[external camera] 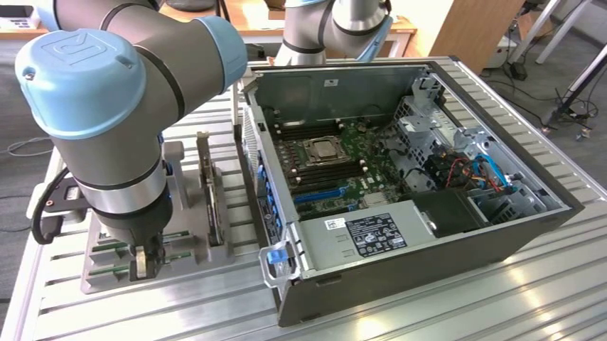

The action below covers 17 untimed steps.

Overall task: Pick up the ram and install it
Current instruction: 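Pick up the ram and move it above insertion slot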

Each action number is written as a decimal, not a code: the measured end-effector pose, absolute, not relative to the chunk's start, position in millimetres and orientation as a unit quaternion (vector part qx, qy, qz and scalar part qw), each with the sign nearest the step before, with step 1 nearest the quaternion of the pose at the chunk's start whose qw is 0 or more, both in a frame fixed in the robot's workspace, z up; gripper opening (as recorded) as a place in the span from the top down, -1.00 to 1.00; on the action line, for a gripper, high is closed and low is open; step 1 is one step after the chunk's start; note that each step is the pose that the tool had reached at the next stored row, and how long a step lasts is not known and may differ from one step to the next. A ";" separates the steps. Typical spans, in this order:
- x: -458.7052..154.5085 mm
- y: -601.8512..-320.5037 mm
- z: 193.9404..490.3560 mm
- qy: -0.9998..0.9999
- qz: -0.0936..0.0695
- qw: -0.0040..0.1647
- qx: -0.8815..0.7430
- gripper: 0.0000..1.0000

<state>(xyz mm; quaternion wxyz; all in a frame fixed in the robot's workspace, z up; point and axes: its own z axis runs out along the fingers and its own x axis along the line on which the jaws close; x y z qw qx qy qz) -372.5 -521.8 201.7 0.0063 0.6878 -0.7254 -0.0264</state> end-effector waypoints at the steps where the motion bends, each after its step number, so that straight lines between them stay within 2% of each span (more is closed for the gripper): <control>1: -372.5 -521.8 201.7 -0.725 -0.026 0.006 0.688 0.62; 6: -372.5 -521.8 201.7 -0.725 -0.026 0.006 0.688 0.65; 7: -372.5 -521.8 201.7 -0.725 -0.026 0.006 0.688 0.76; 17: -372.5 -521.8 201.8 -0.725 -0.026 0.006 0.688 0.76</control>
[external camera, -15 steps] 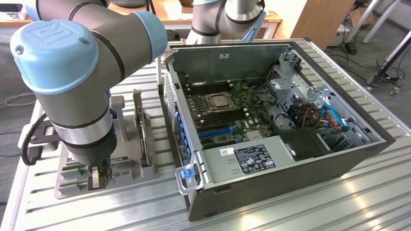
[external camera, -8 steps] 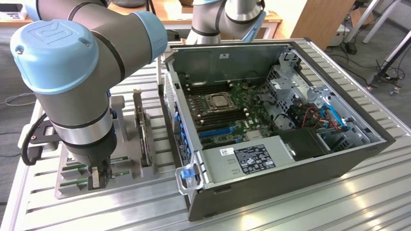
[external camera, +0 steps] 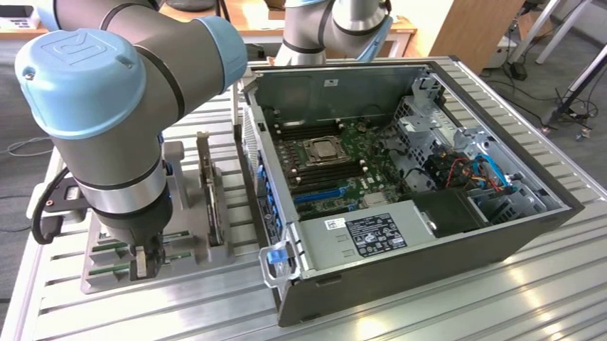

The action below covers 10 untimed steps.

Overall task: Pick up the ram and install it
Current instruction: 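Pick up the ram and move it above insertion slot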

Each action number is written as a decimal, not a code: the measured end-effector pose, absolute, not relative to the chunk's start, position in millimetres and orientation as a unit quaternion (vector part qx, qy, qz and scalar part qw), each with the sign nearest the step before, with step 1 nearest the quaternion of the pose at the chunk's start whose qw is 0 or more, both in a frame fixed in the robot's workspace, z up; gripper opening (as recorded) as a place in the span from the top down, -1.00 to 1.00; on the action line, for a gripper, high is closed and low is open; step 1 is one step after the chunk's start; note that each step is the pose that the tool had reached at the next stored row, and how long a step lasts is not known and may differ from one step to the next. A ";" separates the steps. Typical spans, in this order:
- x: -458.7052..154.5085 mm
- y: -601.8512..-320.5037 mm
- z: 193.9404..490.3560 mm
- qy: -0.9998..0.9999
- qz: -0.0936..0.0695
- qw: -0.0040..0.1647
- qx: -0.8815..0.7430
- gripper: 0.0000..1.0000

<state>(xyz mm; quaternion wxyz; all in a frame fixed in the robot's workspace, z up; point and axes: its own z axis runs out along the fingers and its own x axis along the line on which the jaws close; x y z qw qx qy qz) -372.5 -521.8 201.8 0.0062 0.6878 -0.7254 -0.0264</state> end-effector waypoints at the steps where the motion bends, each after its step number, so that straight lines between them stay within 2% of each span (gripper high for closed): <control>1: -372.4 -521.8 202.1 -0.725 -0.026 0.006 0.688 0.76; 10: -372.5 -521.8 208.4 -0.725 -0.026 0.006 0.688 0.76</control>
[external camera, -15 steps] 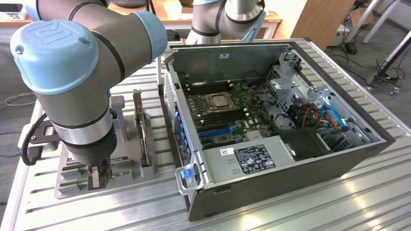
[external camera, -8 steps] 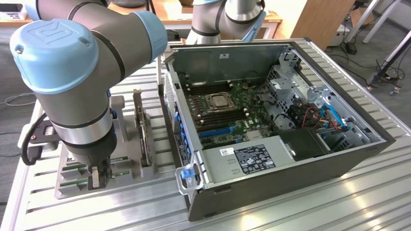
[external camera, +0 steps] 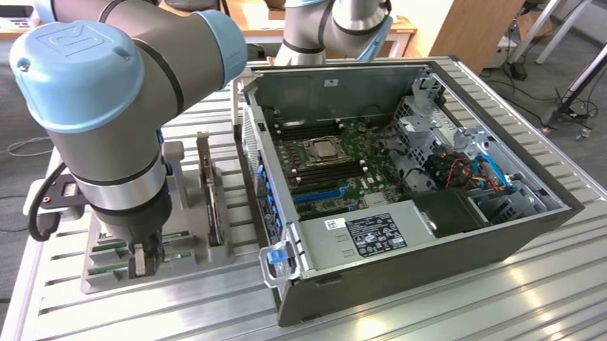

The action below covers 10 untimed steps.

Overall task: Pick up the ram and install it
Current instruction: 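Pick up the ram and move it above insertion slot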

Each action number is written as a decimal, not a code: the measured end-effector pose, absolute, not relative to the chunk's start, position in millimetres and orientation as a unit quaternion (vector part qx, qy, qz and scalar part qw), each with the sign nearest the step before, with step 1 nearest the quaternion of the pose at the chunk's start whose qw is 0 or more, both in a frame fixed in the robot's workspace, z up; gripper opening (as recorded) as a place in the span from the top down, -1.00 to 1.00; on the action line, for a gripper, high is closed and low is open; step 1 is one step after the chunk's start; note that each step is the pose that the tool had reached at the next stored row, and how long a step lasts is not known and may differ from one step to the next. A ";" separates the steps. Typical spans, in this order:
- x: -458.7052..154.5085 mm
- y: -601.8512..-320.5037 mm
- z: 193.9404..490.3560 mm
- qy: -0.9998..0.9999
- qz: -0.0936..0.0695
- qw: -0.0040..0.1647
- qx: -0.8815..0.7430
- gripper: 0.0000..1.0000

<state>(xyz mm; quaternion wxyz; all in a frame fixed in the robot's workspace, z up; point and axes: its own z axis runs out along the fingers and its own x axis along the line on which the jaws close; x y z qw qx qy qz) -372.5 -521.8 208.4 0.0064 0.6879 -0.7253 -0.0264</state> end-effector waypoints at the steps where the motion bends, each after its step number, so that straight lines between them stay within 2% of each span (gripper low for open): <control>1: -372.5 -521.8 209.6 -0.725 -0.026 0.006 0.688 0.76; 10: -372.5 -521.8 223.0 -0.725 -0.026 0.006 0.688 0.76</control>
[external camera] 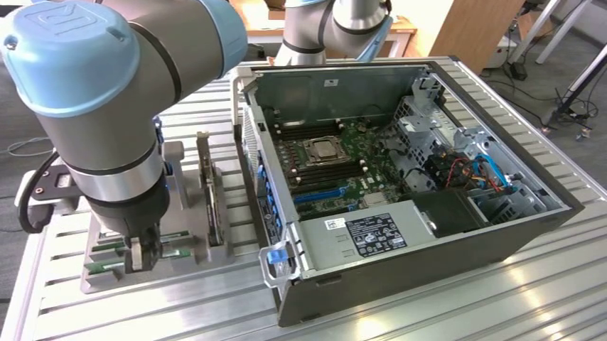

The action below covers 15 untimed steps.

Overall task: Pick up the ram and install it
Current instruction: 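Pick up the ram and move it above insertion slot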

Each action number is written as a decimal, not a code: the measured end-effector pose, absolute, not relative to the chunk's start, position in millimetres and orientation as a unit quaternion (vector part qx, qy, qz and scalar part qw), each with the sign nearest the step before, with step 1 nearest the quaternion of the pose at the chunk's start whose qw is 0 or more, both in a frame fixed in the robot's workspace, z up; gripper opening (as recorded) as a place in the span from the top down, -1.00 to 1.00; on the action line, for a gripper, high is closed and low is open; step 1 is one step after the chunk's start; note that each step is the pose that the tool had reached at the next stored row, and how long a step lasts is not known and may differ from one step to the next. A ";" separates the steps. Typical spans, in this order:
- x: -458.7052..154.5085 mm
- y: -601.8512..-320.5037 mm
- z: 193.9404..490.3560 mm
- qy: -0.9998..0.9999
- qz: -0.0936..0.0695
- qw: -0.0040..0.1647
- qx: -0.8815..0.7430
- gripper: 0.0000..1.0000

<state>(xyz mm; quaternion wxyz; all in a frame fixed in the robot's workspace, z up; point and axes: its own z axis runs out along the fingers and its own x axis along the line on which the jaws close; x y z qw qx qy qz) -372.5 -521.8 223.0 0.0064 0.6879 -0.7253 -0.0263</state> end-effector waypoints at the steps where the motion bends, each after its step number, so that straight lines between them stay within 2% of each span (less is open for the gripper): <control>1: -372.5 -521.8 224.8 -0.725 -0.026 0.006 0.688 0.76; 15: -372.4 -521.8 251.8 -0.723 -0.023 0.009 0.691 0.76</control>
